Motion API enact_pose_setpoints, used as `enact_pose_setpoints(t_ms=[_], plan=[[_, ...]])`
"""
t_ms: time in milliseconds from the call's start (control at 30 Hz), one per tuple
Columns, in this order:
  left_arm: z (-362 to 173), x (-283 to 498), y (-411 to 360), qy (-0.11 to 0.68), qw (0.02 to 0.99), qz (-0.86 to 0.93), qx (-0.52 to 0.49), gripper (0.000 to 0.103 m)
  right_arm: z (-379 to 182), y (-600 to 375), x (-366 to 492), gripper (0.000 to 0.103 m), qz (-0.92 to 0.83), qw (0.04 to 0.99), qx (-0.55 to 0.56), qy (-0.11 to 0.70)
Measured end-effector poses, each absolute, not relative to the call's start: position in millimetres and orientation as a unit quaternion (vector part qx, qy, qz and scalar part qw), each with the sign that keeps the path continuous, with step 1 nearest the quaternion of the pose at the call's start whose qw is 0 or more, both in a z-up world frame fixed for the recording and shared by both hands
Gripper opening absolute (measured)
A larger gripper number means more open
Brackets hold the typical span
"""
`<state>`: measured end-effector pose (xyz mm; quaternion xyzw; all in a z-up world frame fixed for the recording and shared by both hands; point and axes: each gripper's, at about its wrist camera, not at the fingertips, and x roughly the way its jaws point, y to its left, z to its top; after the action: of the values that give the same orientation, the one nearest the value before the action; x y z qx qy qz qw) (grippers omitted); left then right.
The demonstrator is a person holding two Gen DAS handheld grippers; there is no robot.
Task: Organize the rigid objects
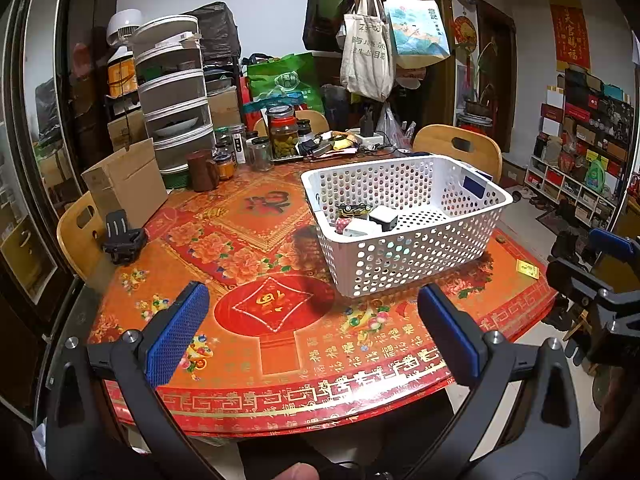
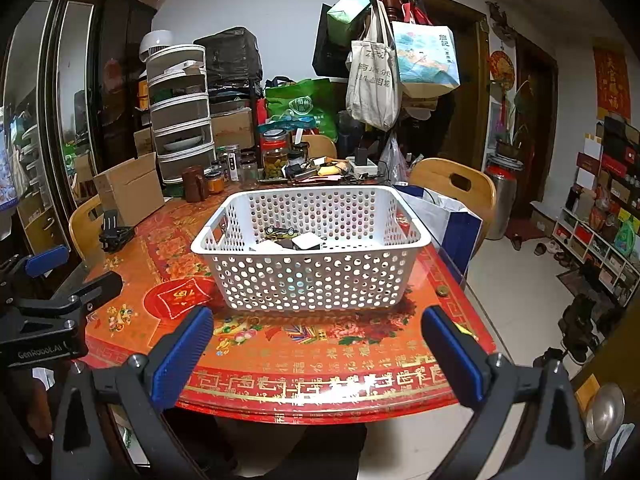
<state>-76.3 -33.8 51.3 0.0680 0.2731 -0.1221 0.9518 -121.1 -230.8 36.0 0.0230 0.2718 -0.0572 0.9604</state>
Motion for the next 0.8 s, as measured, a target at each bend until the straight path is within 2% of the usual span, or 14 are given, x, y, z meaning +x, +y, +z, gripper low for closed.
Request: enact_pose_setpoints(t_ms=[800], plan=[[48.9,-79.9,-42.9,0.274,0.951,-0.124,0.076,0.103,38.0,-230.3,-121.2,0.103,-0.053,0.961,0.021,0.271]])
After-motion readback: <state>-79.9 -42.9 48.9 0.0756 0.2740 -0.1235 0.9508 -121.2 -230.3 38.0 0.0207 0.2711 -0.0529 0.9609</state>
